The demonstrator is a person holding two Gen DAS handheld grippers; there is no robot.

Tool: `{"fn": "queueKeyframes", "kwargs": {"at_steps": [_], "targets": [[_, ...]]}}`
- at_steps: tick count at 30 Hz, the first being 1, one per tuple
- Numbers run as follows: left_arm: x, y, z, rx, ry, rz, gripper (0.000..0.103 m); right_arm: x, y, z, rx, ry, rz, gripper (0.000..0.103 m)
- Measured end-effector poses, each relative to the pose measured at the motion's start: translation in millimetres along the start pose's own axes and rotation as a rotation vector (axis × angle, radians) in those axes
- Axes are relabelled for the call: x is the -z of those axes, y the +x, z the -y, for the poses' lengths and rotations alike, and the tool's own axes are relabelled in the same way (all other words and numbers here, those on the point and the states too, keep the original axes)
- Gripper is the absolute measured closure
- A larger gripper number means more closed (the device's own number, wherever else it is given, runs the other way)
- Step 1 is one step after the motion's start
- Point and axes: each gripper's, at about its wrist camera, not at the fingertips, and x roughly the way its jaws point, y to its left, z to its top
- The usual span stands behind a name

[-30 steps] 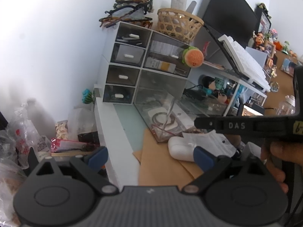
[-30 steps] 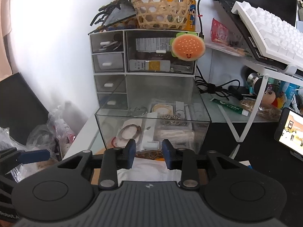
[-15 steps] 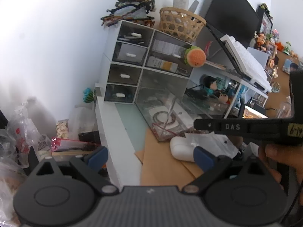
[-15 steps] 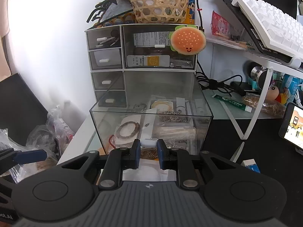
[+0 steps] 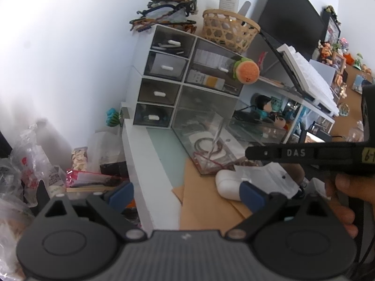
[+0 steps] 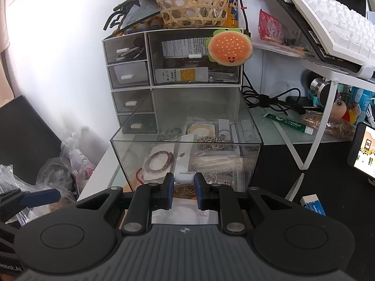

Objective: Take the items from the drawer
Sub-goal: 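Lower the right gripper into the drawer toward the remaining items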

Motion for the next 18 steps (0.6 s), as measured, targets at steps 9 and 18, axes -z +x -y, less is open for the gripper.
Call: {"fn": "queueKeyframes", "kwargs": {"at_steps": [9,18], "targets": [[-2.4,-2.9,-14.3,-0.025,-0.005,0.008,0.005,-5.2,2.8,1.3,-0.009,0.006,-0.001,0.082],[-2.9,-1.1,-17.0,-0.029,-0.010,0.006,0.005,-19.0,2.9,-3.7,-0.016,-0.018,0.029,0.084]]}}
